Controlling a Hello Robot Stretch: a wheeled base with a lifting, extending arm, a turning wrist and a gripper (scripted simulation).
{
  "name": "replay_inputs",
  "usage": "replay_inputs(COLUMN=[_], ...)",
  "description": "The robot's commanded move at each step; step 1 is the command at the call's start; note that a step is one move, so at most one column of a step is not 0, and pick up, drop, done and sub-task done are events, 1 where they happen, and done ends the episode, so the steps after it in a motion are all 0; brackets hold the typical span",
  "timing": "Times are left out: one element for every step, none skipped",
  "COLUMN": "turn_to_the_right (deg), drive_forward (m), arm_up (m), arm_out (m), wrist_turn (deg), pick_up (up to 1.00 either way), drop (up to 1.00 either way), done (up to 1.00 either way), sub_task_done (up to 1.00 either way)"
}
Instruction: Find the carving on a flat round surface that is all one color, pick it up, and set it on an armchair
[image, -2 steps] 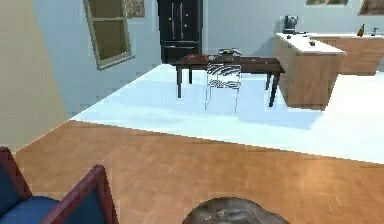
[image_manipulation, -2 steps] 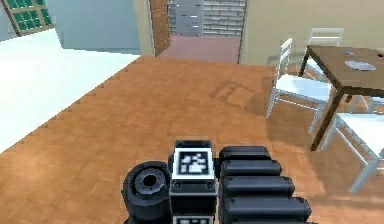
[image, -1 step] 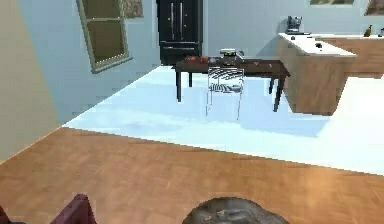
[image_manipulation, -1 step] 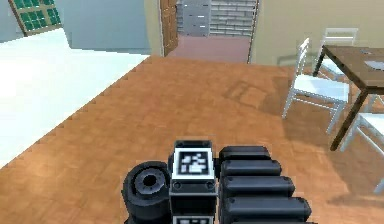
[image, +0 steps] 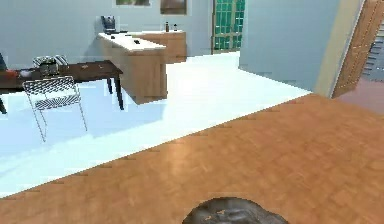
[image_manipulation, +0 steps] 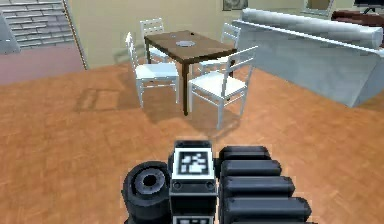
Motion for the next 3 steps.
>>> replay_inputs(turn_to_the_right=[0.0,-45.0,0.0], drive_forward=[0.15,0.00,0.65], arm_up=[0.00,0.00,0.00], arm_out=[0.00,0.00,0.00], wrist_turn=[0.0,0.0,0.0], pick_up=[0.00,0.00,0.00], drop=[0.00,0.00,0.00], done=[0.00,0.00,0.00], sub_task_done=[0.00,0.00,0.00])
